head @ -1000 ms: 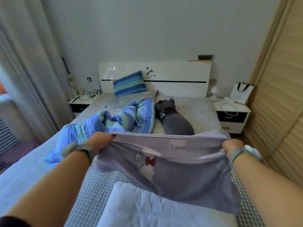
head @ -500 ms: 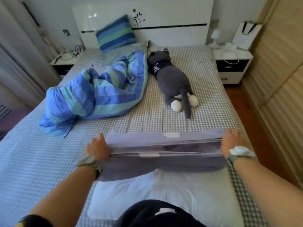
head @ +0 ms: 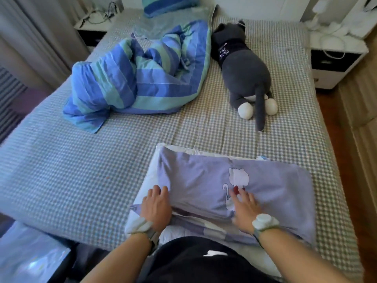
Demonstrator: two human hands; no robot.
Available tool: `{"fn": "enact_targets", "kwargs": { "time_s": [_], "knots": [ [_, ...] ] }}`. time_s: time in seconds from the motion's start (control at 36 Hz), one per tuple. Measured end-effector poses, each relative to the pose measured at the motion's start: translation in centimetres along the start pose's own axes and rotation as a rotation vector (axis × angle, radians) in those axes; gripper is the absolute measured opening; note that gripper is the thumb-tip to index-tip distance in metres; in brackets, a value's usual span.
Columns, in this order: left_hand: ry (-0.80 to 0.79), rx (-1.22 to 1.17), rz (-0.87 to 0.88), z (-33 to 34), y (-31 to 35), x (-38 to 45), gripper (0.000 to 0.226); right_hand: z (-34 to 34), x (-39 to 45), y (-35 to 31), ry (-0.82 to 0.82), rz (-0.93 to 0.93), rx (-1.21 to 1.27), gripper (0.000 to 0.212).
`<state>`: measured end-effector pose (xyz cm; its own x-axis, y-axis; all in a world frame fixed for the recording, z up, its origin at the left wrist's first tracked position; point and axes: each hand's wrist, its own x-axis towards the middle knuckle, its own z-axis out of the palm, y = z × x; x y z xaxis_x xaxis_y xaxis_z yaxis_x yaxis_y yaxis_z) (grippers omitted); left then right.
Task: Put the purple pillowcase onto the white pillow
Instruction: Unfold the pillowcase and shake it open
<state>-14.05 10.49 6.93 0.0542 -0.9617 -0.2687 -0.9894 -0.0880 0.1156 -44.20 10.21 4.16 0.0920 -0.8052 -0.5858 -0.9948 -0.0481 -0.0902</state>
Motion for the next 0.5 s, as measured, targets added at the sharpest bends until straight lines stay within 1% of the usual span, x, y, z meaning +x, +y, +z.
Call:
{"fn": "enact_targets", "kwargs": {
  "time_s": [0.06, 0.14, 0.19, 0.22, 0.28, 0.31, 0.33, 0.39, 0.44, 0.47, 0.5],
  "knots": [
    [0.008, -0.182, 0.006, -0.9, 0.0, 0.4, 0.024, -1.7, 1.3, -5.1, 0.008, -0.104, 0.047, 0.098],
    [0.043, -0.434, 0.078, -2.4, 0.7, 0.6, 0.030, -3.8, 2.8, -11.3, 0.029, -0.204, 0.194, 0.098],
    [0.085, -0.531, 0.137, -3.4, 1.4, 0.4, 0.026, -5.1, 3.2, -14.0, 0.093, -0.276, 0.212, 0.086],
    [0.100, -0.550, 0.134, -3.7, 1.7, 0.3, 0.023, -5.9, 3.3, -14.7, 0.153, -0.296, 0.202, 0.072],
    [0.069, -0.530, 0.060, -4.0, 2.2, 0.6, 0.022, -7.0, 3.9, -14.4, 0.273, -0.283, 0.226, 0.037],
    [0.036, -0.525, 0.022, -4.1, 2.0, 0.8, 0.019, -7.6, 4.1, -14.4, 0.321, -0.269, 0.274, 0.035],
    [-0.001, -0.502, 0.005, -4.0, 1.5, 1.1, 0.016, -8.2, 4.5, -14.1, 0.368, -0.272, 0.306, 0.040],
    [-0.066, -0.343, 0.022, -3.8, 1.2, 1.6, 0.018, -9.4, 4.7, -13.4, 0.503, -0.339, 0.269, 0.051],
    [-0.050, -0.224, -0.002, -4.1, 1.0, 2.1, 0.022, -10.4, 4.5, -13.4, 0.645, -0.460, 0.203, 0.057],
    [-0.025, -0.224, -0.033, -4.4, 1.1, 2.1, 0.021, -10.9, 3.9, -13.6, 0.648, -0.489, 0.211, 0.058],
    [0.007, -0.250, -0.050, -4.9, 1.6, 2.4, 0.018, -11.7, 3.0, -13.6, 0.609, -0.486, 0.218, 0.059]
  ]
}}
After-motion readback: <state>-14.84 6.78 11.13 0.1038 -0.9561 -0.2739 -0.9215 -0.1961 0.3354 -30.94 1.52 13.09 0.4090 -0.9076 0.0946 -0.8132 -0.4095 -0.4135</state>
